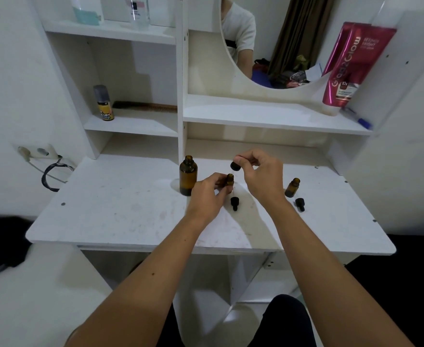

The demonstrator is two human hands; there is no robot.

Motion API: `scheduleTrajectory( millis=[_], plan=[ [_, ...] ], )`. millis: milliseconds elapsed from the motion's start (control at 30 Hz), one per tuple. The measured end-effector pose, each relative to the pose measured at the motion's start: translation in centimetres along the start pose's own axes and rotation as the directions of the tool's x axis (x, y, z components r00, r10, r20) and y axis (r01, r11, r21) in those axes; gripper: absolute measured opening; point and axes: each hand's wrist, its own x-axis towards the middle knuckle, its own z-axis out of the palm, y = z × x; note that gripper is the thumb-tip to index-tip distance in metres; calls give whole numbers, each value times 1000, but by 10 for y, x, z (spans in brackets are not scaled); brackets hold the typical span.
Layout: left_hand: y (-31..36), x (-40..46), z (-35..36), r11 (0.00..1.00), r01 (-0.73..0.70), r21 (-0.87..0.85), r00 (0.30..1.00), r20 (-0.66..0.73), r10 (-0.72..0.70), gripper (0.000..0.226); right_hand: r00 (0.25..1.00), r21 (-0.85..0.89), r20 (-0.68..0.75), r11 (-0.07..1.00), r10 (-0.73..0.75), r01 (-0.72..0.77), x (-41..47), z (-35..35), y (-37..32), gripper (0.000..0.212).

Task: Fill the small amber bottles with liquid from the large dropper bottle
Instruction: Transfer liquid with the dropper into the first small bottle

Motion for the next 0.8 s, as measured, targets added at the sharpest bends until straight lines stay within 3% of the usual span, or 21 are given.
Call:
scheduleTrajectory(
  millis=[267, 400, 533, 667, 800],
  plan=[
    [5, -5, -6, 1000, 0, 9, 1000, 20, -1, 32, 999, -4, 44, 1000, 7, -7, 2, -8, -7, 12],
    [9, -19, -15, 1000, 26, 4, 999, 25, -26, 46, 998, 12, -29, 998, -57, 57, 10, -20, -28, 11],
    [5, -39, -33, 999, 21, -47, 998, -63, -24, 39, 990, 90, -88, 989, -106, 114, 16, -23, -53, 12],
    [-7, -49, -64, 999, 29, -29, 971, -238, -35, 26, 987, 170, -93, 974, -134, 148, 15, -8, -77, 12],
    [-15, -40, -81, 993, 106, -50, 929, -351, -117, 48, 986, 238, -83, 957, -146, 162, 14, 12, -91, 14]
  ],
)
